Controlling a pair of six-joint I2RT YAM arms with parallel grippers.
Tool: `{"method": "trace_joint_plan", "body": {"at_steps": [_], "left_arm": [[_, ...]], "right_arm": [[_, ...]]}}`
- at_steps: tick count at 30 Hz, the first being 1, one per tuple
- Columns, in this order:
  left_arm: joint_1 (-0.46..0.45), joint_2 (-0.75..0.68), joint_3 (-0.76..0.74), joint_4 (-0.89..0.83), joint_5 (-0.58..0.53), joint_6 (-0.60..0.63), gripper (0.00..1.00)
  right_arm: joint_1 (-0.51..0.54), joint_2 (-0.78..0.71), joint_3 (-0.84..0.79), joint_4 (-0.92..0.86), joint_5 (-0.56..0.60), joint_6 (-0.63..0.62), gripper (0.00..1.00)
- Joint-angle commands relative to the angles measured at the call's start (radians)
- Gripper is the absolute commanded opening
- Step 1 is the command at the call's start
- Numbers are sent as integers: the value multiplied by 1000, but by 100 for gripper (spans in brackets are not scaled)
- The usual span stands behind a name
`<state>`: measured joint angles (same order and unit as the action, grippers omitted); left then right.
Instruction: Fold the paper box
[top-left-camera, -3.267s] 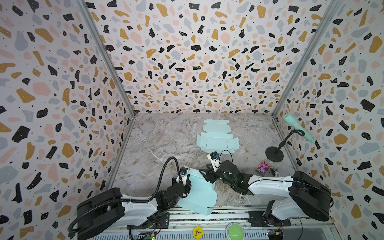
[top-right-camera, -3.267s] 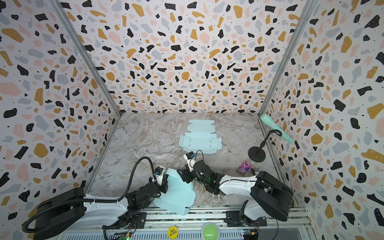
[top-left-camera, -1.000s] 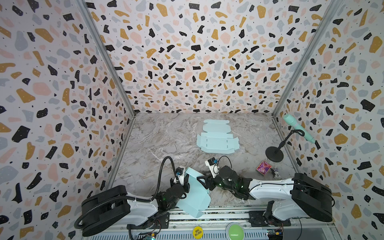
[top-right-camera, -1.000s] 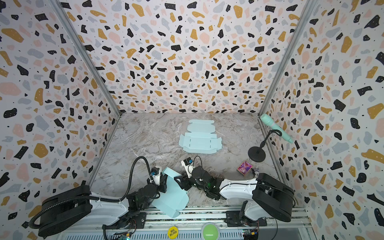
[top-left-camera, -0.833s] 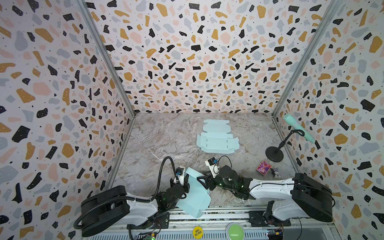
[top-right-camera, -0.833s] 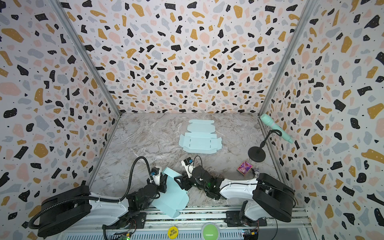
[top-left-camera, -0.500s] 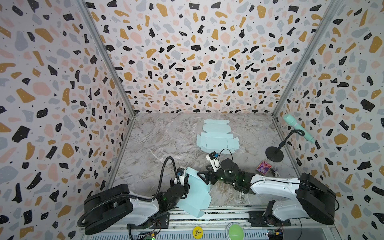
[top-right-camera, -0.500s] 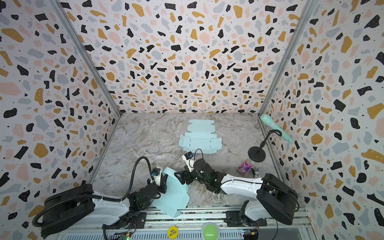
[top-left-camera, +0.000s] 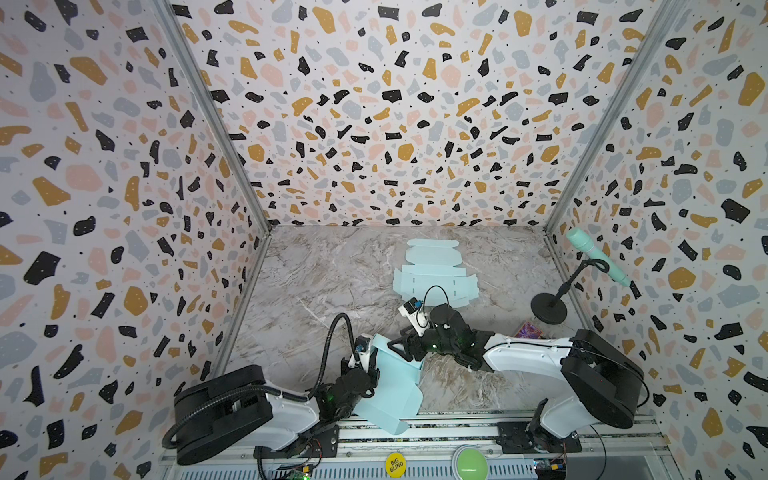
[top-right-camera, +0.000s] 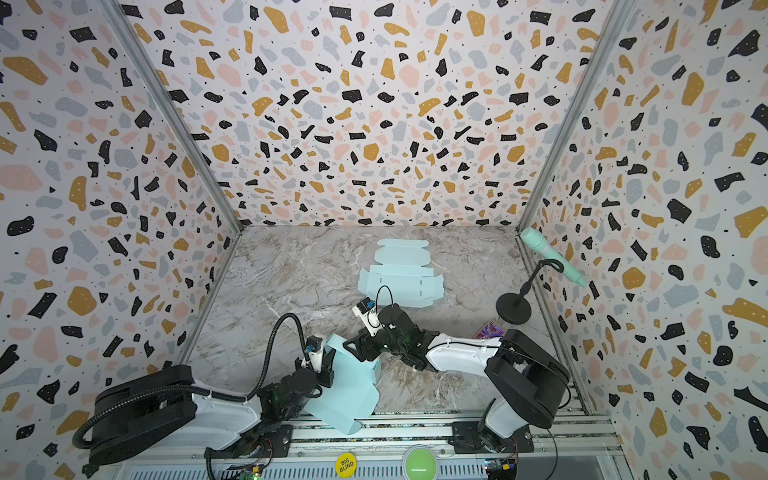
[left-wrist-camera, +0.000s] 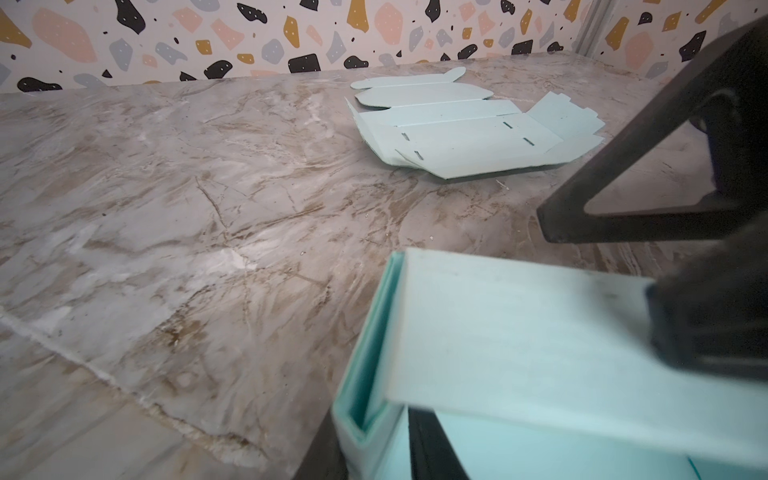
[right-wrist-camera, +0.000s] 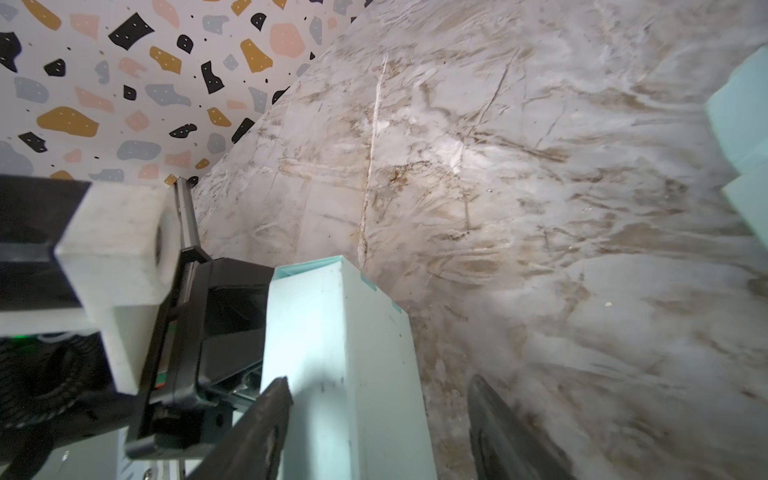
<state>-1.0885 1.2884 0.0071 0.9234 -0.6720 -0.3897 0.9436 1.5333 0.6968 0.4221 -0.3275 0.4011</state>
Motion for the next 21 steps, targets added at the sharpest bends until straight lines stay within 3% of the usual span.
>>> {"method": "trace_joint_plan", "body": {"at_steps": [1,21], "left_arm": [[6,22,-29,64,-28,-15,25],[13,183,57,174,0,7,22]], "right_arm": [[24,2,19,5,-40,-7,64],[45,-47,-206,271,-115,217,60]]}}
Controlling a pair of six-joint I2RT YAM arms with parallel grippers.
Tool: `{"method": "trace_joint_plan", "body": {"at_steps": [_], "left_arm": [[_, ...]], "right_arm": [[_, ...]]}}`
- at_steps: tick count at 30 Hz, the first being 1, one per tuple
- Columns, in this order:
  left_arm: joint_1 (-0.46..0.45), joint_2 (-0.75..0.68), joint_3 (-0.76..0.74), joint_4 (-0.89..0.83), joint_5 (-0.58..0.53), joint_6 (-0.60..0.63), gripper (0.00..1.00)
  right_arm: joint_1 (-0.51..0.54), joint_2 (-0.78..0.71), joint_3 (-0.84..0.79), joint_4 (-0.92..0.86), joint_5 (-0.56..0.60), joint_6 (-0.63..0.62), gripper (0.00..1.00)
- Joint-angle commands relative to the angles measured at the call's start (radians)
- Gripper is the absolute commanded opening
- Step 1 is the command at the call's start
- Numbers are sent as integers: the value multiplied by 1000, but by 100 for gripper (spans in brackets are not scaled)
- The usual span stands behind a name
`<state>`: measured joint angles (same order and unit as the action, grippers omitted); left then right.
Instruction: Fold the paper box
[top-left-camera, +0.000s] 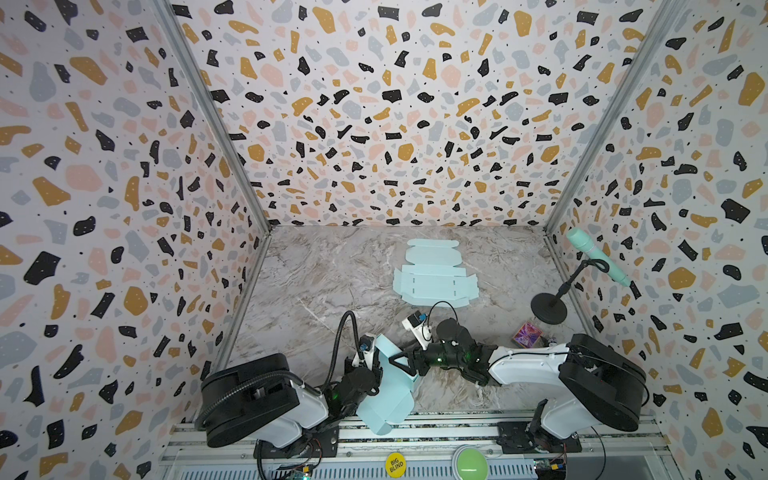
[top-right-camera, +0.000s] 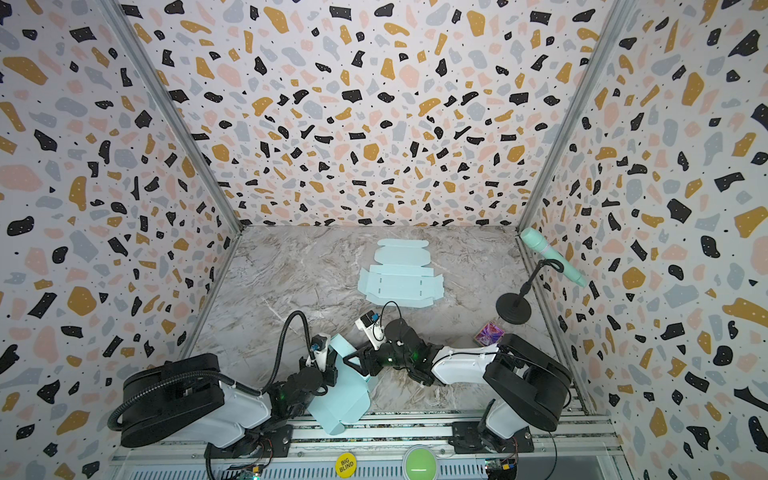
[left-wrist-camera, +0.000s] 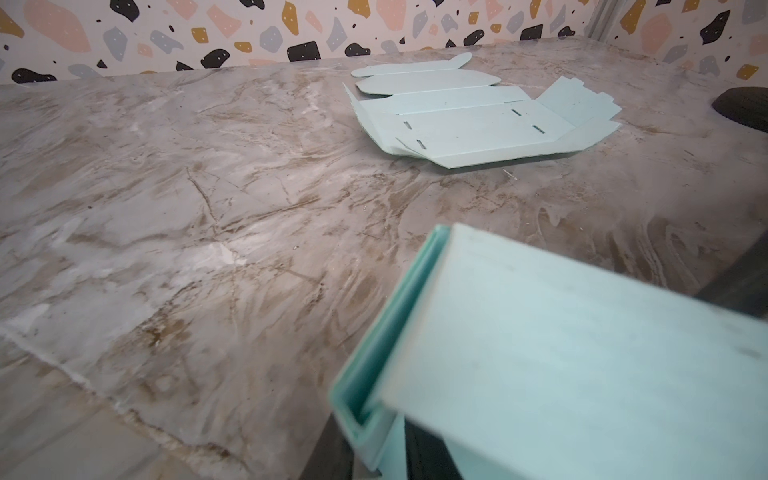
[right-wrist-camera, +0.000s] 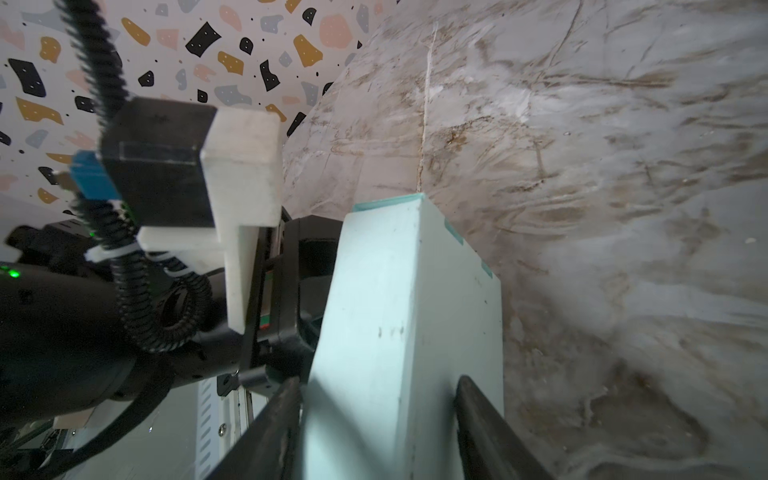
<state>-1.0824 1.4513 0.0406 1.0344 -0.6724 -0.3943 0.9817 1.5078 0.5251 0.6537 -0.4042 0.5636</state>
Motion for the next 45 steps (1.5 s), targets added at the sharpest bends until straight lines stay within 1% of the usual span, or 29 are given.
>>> {"method": "trace_joint_plan", "body": {"at_steps": [1,13,19,22,27,31,37,40,45], "left_arm": [[7,26,28,65,3,12,22],[7,56,72,68,38,21,21],[7,86,61,100,53,7,21],[7,84,34,121,50,-10,25],[7,88,16,131,59,-20,26],[7,84,15,134,60,-18,25],[7,96,38,129,79,-6,23],[7,105,51,130,89,-2,23],[7,113,55,140,97,-2,23]], "right_arm": [[7,-22,-41,51,-40,63,60],[12,23,-53,182,-93,135,60],[12,17,-56,171,-71,131,59],[8,9,-60,158,-55,125,59],[-6,-2,-75,160,-36,134,59],[-15,-11,-85,160,-21,141,59],[-23,-10,-94,184,-31,157,59],[-24,0,-99,225,-57,181,59],[-43,54,-133,382,-121,261,59]]}}
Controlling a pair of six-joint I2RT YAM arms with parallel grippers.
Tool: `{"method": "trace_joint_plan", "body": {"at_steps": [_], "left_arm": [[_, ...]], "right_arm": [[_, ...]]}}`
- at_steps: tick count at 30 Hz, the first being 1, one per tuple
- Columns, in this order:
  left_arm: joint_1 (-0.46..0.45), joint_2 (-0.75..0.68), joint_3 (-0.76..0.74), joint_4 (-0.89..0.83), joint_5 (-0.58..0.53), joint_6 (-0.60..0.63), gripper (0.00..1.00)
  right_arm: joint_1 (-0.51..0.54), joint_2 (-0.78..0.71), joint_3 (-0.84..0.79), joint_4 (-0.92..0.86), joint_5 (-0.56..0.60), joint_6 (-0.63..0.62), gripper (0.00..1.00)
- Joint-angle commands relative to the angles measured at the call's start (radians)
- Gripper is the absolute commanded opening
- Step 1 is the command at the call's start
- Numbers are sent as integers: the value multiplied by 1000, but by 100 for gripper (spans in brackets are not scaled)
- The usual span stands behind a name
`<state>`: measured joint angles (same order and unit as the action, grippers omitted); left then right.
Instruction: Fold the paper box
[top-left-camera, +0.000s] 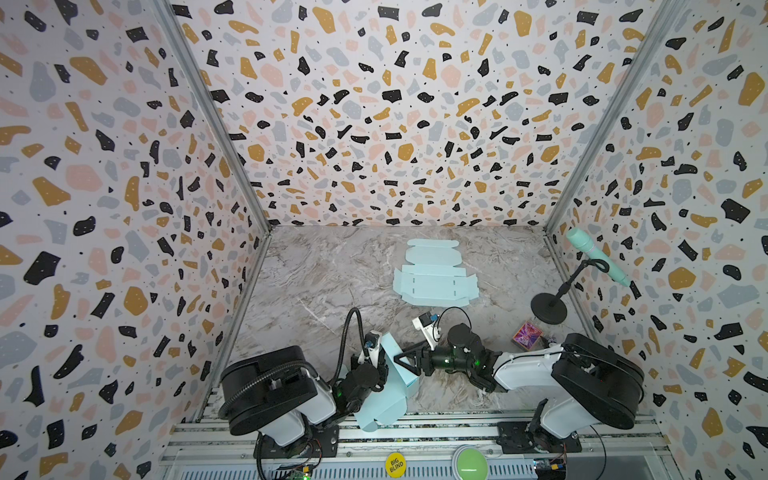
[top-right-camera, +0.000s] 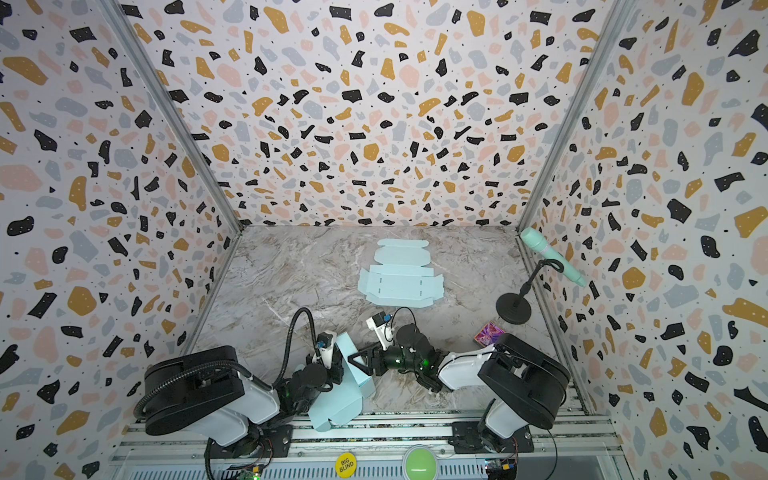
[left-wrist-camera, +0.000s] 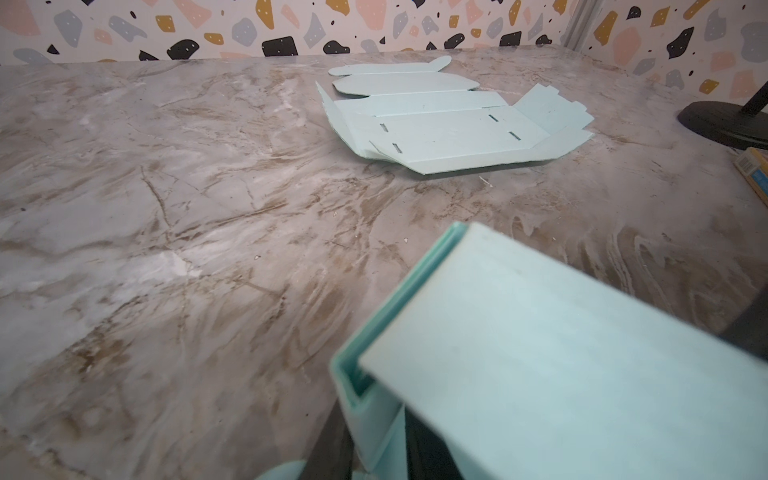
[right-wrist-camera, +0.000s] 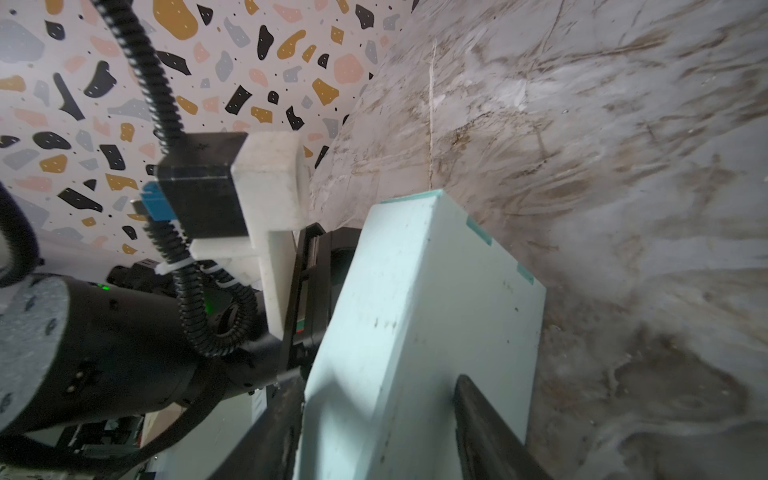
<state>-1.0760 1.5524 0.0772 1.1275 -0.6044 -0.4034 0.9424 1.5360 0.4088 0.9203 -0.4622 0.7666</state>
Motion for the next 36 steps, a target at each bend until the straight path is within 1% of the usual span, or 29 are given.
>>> {"method": "trace_joint_plan", "body": {"at_steps": [1,5,9,16,25,36], "left_arm": [[1,13,17,50,29,7,23],[0,12,16,61,41,11,23],[-1,18,21,63,49,16,24],[-9,34,21,81,58,27,25],[-15,20,16,77,48,26,25],[-15,25,-14,96,31,8,26]], "right_arm": [[-5,34,-22,135,-69,67,59],[-5,65,-25,184,-87,88,58],[-5,65,-24,182,-85,82,58],[-5,58,-22,146,-66,60,58],[-8,49,-24,101,-37,34,57],[-18,-8,-25,11,-3,-12,57]]}}
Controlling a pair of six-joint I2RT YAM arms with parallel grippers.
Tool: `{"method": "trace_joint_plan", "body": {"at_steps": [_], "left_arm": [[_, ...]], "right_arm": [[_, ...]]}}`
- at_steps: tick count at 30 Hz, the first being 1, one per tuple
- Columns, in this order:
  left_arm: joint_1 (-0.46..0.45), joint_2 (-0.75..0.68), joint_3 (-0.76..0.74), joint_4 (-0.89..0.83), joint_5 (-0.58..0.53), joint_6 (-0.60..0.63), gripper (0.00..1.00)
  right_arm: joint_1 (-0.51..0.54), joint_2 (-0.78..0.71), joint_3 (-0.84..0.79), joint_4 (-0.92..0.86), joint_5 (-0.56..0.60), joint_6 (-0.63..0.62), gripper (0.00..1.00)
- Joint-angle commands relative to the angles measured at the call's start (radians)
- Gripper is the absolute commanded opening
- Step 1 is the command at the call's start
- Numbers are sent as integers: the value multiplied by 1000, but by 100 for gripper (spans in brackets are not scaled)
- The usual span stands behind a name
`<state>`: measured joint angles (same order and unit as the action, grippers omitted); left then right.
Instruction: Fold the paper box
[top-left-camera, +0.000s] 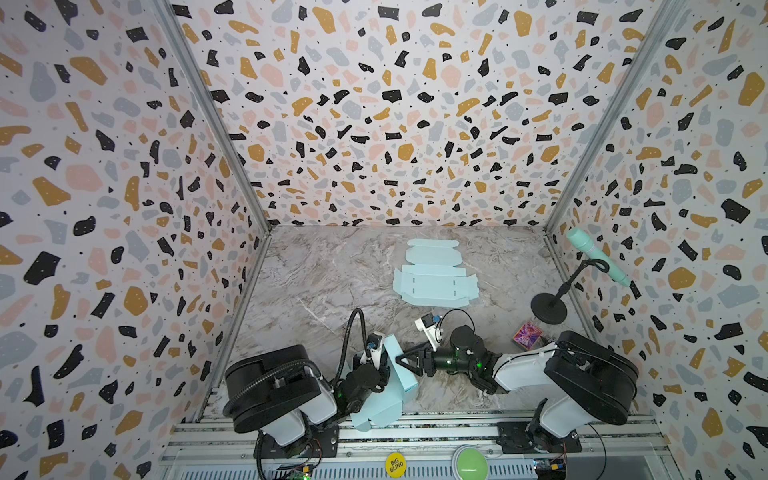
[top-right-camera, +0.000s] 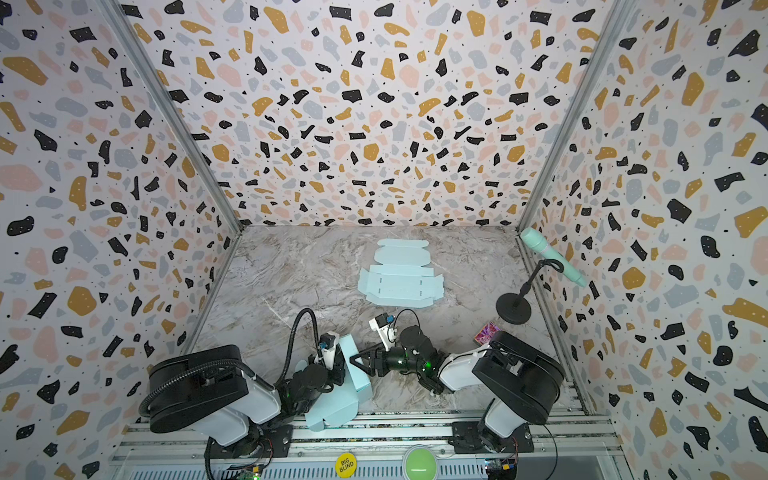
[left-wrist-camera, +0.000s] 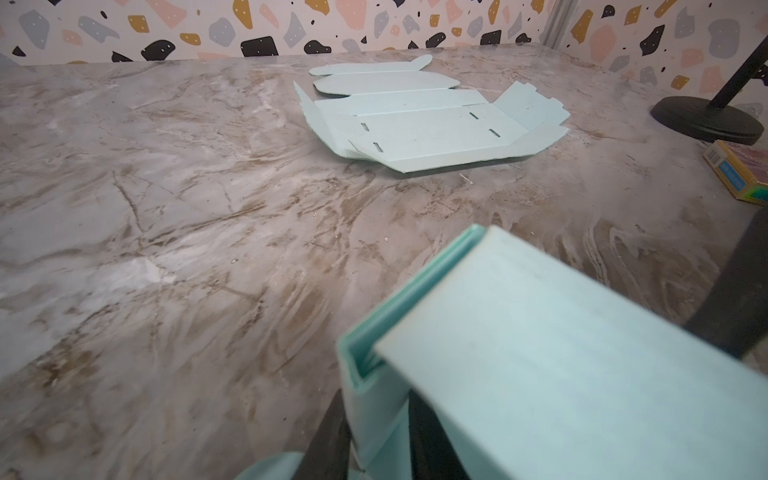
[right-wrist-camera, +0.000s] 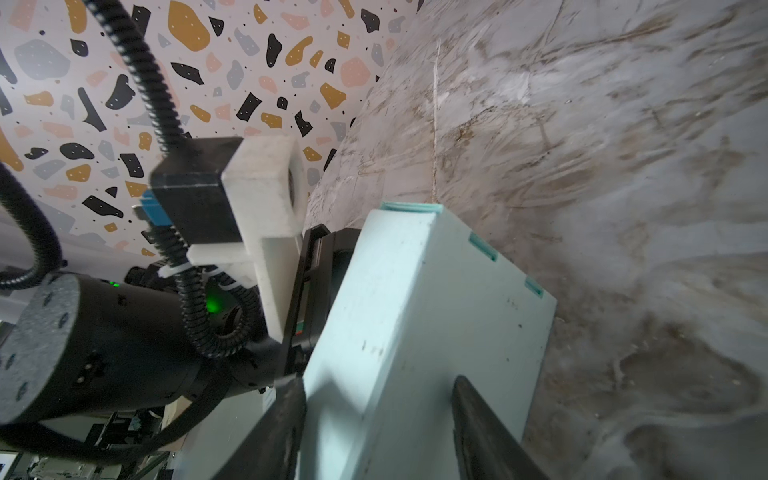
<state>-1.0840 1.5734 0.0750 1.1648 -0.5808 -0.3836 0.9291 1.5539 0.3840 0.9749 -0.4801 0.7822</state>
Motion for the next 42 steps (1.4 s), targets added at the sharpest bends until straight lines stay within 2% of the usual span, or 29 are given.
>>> {"method": "trace_joint_plan", "body": {"at_steps": [1,16,23,32,36,42], "left_arm": [[-7,2,-14,59,6,-11,27],[-7,-24,-28,41,-3,-16,30],[-8,-34,-33,35,3,-16,30],[-11,-58,-50,16,1,-24,31],[-20,-99,-69,-13,9,-34,32],[-28,-226,-99,-100,-9,-56,33]], "right_arm": [[-4,-27,1,-42,14,-28,57],[-4,-109,24,-164,51,-85,62],[3,-162,50,-251,75,-127,69],[74,-215,174,-534,218,-267,83],[100,-195,225,-641,277,-305,84],[122,-145,268,-699,305,-328,82]]}}
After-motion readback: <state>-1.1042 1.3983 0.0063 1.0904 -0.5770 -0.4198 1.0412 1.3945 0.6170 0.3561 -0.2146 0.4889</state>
